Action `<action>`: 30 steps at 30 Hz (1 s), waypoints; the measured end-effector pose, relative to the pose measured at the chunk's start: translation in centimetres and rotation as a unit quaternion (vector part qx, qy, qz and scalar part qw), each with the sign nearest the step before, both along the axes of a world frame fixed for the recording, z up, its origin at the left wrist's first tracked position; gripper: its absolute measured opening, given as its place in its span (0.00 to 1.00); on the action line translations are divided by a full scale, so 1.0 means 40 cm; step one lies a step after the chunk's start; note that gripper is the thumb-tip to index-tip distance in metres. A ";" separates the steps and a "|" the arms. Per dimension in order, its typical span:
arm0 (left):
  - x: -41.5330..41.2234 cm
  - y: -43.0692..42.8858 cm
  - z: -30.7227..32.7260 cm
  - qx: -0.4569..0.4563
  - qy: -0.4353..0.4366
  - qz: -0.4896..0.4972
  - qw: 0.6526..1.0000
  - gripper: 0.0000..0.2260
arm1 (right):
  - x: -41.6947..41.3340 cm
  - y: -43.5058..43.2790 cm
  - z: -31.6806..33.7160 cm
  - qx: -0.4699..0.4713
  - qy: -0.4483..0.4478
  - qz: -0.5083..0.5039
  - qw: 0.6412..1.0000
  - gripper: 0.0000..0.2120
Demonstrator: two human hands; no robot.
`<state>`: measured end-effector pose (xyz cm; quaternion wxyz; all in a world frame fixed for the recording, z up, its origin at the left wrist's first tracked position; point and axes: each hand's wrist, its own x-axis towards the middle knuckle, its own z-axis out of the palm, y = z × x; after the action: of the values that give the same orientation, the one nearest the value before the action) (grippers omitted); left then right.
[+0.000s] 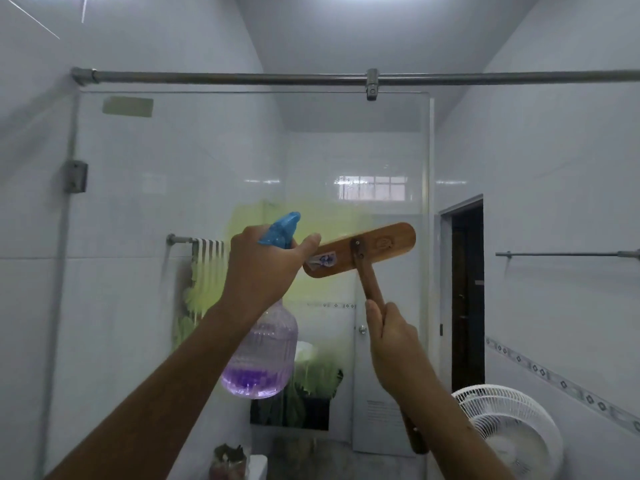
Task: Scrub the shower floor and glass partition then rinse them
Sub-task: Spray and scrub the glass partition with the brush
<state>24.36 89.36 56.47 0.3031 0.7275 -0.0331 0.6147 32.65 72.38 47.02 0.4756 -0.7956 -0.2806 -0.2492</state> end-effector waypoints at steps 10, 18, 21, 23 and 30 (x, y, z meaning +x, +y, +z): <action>0.010 -0.005 0.005 -0.022 0.011 -0.003 1.000 0.20 | 0.046 0.003 0.190 -0.068 -0.075 -0.028 0.994 0.22; -0.020 0.027 -0.007 -0.012 0.019 0.007 1.000 0.20 | 0.081 -0.077 0.188 -0.036 -0.087 -0.027 0.995 0.20; -0.026 0.029 -0.003 -0.010 0.022 0.013 1.000 0.20 | 0.088 -0.062 0.136 -0.149 -0.132 -0.036 0.979 0.20; -0.026 0.027 -0.005 -0.012 0.023 0.011 1.000 0.20 | 0.080 -0.079 0.120 -0.216 -0.149 -0.030 0.965 0.21; -0.027 0.007 -0.003 -0.013 0.031 0.013 0.999 0.20 | 0.088 -0.115 0.170 -0.187 -0.132 -0.055 0.972 0.21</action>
<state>23.26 89.64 56.35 0.3057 0.7426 -0.0062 0.5959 36.18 67.79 53.81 0.2626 -0.8447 -0.3380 -0.3213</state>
